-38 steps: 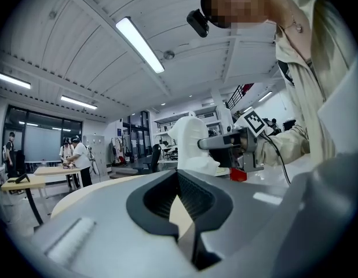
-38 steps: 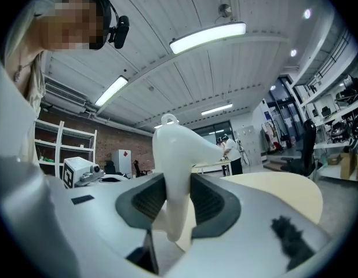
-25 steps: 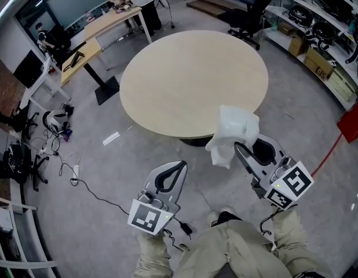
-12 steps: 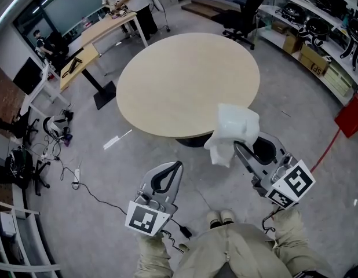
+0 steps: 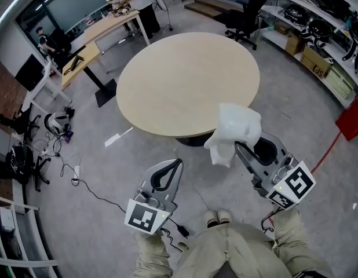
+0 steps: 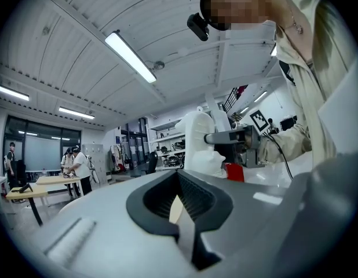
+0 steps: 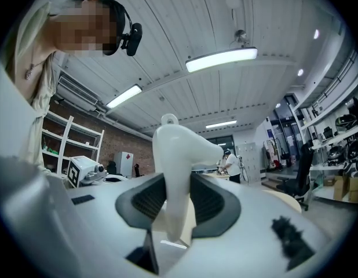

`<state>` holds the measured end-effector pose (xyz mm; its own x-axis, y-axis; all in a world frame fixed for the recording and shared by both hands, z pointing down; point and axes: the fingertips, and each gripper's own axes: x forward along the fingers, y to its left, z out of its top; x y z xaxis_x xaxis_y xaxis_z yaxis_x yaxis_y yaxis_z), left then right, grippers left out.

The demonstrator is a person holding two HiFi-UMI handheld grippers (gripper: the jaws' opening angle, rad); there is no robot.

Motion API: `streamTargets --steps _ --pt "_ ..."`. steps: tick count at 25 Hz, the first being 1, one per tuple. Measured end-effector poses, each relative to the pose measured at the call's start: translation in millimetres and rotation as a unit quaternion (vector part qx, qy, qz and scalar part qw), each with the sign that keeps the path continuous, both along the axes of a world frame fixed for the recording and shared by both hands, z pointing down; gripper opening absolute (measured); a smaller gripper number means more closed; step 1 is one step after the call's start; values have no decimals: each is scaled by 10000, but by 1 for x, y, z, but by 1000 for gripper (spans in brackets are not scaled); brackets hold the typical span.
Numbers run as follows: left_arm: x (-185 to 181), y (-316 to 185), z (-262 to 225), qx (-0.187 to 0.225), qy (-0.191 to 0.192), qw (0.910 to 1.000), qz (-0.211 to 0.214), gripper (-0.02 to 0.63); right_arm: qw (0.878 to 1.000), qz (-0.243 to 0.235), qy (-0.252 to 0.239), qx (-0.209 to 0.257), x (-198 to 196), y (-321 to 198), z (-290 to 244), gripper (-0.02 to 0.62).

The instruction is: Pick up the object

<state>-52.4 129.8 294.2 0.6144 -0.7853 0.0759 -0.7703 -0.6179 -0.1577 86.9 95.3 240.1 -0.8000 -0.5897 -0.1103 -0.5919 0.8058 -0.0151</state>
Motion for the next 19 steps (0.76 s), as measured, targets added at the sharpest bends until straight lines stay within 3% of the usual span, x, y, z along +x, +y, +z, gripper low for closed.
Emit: streamTargets --steps 19 --pt "5 6 -2 17 -6 10000 -37 6 10000 -29 -53 16 6 4 -1 127"
